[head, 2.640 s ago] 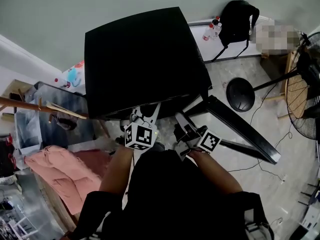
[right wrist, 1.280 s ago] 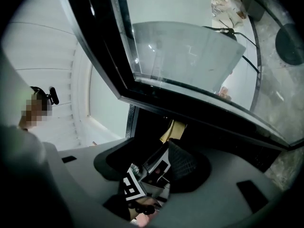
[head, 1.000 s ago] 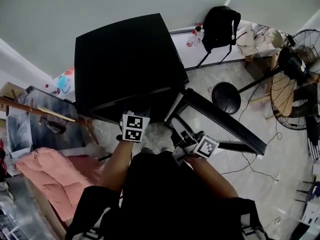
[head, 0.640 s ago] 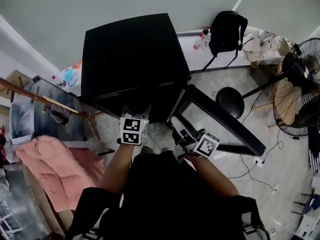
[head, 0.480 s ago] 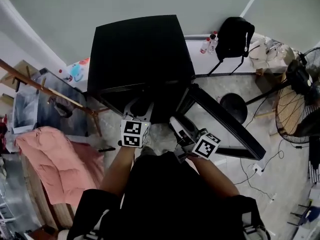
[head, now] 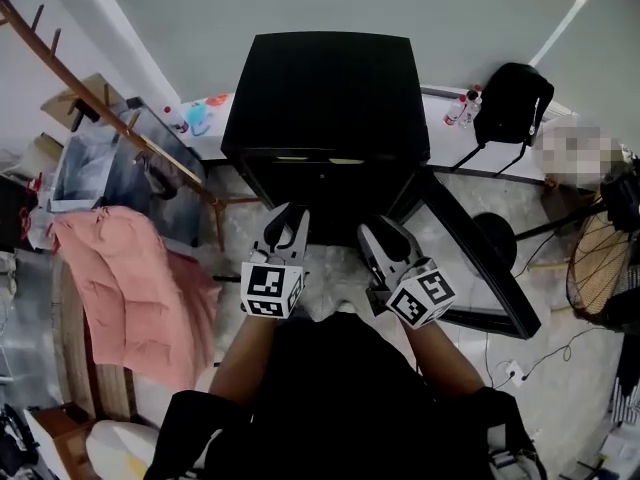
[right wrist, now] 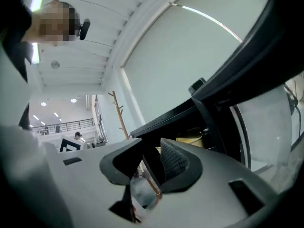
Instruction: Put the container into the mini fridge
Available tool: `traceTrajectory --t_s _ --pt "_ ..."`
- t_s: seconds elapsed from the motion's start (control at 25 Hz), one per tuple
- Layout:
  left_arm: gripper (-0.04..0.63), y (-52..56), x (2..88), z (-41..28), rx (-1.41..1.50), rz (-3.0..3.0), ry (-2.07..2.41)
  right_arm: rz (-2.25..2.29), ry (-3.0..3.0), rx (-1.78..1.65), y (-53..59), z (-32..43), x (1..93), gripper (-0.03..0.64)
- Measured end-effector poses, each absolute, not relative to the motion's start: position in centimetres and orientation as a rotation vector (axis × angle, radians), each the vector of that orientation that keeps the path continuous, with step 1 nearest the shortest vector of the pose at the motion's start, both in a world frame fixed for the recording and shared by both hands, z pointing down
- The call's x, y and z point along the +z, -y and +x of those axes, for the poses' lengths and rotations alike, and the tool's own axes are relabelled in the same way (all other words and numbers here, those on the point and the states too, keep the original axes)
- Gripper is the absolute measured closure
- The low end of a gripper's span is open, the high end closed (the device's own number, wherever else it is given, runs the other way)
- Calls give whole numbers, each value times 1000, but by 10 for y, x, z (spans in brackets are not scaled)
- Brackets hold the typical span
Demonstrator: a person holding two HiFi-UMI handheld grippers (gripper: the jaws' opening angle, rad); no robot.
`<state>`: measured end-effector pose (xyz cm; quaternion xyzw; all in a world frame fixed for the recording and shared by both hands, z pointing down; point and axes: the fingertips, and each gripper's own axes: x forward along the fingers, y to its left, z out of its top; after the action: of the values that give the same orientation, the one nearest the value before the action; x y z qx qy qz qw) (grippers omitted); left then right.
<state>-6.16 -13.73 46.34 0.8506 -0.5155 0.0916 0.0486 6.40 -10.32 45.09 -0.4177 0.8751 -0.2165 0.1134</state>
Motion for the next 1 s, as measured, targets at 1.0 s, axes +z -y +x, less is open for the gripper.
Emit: traceTrajectory --t_s 1.0 --pt "557 115 448 -131 228 2725 1483 -1582 -2588 -411 106 14 455 586"
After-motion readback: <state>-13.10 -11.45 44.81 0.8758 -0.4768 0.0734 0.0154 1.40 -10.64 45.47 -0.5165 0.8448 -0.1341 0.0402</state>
